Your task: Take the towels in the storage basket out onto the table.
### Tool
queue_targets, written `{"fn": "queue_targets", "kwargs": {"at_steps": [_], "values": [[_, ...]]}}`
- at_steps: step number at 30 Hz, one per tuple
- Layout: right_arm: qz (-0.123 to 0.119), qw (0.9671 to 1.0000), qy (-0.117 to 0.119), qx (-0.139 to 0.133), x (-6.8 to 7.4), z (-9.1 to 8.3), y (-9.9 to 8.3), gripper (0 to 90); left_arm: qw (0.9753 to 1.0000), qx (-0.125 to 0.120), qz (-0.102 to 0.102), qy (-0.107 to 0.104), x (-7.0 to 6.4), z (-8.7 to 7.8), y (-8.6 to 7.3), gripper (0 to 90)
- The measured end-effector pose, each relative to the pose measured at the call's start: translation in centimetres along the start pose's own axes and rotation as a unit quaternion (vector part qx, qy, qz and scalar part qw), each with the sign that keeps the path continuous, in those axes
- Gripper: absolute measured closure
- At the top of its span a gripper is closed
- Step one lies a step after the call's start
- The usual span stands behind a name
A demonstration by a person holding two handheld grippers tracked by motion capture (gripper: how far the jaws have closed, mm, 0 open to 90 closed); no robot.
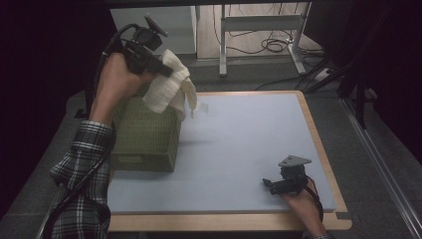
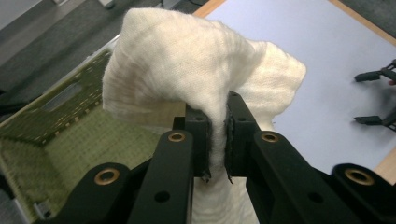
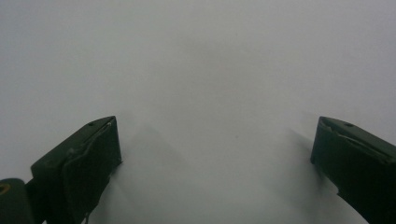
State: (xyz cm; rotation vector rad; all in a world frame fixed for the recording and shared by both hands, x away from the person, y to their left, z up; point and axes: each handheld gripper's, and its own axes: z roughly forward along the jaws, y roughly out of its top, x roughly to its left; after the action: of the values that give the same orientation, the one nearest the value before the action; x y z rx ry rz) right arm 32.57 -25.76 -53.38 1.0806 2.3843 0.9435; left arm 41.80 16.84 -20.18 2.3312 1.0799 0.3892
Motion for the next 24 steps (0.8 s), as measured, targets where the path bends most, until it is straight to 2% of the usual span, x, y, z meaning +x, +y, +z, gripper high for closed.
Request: {"fn": "queue_targets", "kwargs": {"at_steps": [1, 4, 7, 10, 16, 17, 18, 19, 21, 23, 24], "values": [[0.000, 1.0000, 0.000, 0.000, 0.0, 0.0, 0.0, 1.5, 1.0000, 0.000, 0.000, 0.000, 0.0, 0.0, 0.0, 82.7], [0.000, 1.0000, 0.000, 0.000, 0.0, 0.0, 0.0, 1.5, 0.9998, 0.002, 0.014, -0.015, -1.1, 1.4, 0.7, 82.6], [0.000, 1.0000, 0.000, 0.000, 0.0, 0.0, 0.0, 1.5, 0.9996, 0.004, 0.016, -0.024, -1.6, 2.2, 1.0, 82.5], [0.000, 1.0000, 0.000, 0.000, 0.0, 0.0, 0.0, 1.5, 0.9987, 0.011, 0.031, -0.038, -2.5, 3.6, 1.4, 82.5], [0.001, 1.0000, 0.000, 0.000, 0.0, 0.0, 0.0, 1.5, 0.9963, 0.018, 0.045, -0.071, -4.0, 6.5, 1.8, 82.3], [0.001, 1.0000, 0.000, 0.000, 0.0, 0.0, 0.0, 1.5, 0.9963, 0.018, 0.045, -0.071, -4.0, 6.5, 1.8, 82.2], [0.001, 1.0000, 0.001, 0.000, 0.0, 0.0, 0.0, 1.5, 0.9950, 0.020, 0.050, -0.084, -4.6, 7.7, 1.9, 82.2], [0.001, 1.0000, 0.001, 0.000, 0.0, 0.0, 0.0, 1.5, 0.9950, 0.020, 0.050, -0.084, -4.6, 7.7, 1.9, 82.2], [0.001, 1.0000, 0.001, 0.000, 0.0, 0.0, 0.0, 1.5, 0.9933, 0.025, 0.057, -0.097, -5.3, 9.1, 1.9, 82.0], [0.001, 1.0000, 0.001, 0.000, 0.0, 0.0, 0.0, 1.5, 0.9928, 0.026, 0.060, -0.101, -5.6, 9.6, 2.0, 81.9], [0.001, 1.0000, 0.001, 0.000, 0.0, 0.0, 0.0, 1.5, 0.9917, 0.027, 0.064, -0.108, -6.1, 10.6, 2.0, 81.8]]}}
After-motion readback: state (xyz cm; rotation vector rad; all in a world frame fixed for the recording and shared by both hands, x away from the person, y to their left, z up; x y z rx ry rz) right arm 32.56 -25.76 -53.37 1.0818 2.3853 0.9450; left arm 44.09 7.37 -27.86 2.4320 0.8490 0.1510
